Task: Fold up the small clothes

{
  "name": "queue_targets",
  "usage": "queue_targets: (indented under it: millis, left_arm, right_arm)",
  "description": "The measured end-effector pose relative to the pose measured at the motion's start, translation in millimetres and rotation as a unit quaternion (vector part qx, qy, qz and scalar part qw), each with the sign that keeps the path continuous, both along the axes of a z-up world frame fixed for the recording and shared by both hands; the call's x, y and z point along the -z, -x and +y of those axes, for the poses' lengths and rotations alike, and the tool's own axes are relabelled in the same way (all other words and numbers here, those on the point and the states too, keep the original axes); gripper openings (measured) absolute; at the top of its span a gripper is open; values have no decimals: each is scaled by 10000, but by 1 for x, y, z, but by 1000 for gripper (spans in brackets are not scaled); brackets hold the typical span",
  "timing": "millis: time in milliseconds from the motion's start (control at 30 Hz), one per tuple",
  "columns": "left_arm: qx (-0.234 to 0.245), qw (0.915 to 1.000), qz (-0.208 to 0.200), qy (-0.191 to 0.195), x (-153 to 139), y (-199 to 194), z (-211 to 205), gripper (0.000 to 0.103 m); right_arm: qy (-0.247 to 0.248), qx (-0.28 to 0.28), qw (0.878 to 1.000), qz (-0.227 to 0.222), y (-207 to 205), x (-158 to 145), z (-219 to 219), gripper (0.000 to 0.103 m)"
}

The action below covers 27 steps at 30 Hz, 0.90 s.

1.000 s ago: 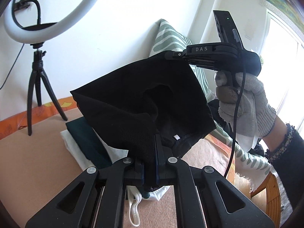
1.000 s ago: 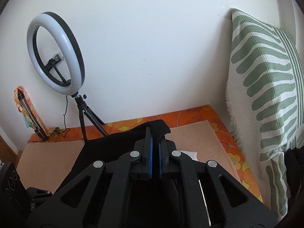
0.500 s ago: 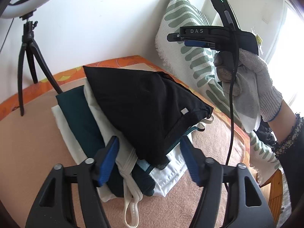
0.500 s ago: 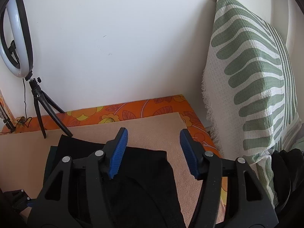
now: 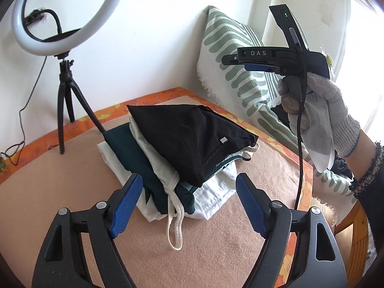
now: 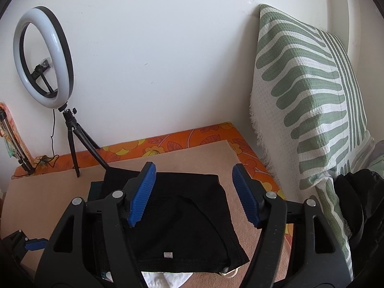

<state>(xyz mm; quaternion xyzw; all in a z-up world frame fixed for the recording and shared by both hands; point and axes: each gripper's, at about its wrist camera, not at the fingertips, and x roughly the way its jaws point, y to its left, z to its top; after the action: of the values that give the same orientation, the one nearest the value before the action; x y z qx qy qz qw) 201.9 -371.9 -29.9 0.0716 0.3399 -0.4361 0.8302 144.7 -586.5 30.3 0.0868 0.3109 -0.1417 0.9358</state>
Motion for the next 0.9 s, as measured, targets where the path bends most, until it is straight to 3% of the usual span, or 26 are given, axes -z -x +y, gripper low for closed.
queue_targets:
  millis: [433,600,900]
  left_arm:
    - [-263,9983,-423,291,-57,62,75,80]
    - [-355,9971,-564,377,-69,85,104,81]
    - [-527,9951,-731,417,-75,120,156,84]
  right_arm:
    - [174,-178,9994,-257,65,-52,89,86]
    - [236,-281,9989,-275,88,-53,125,91]
    - [316,-308,9983,-381,131,-43,185,92]
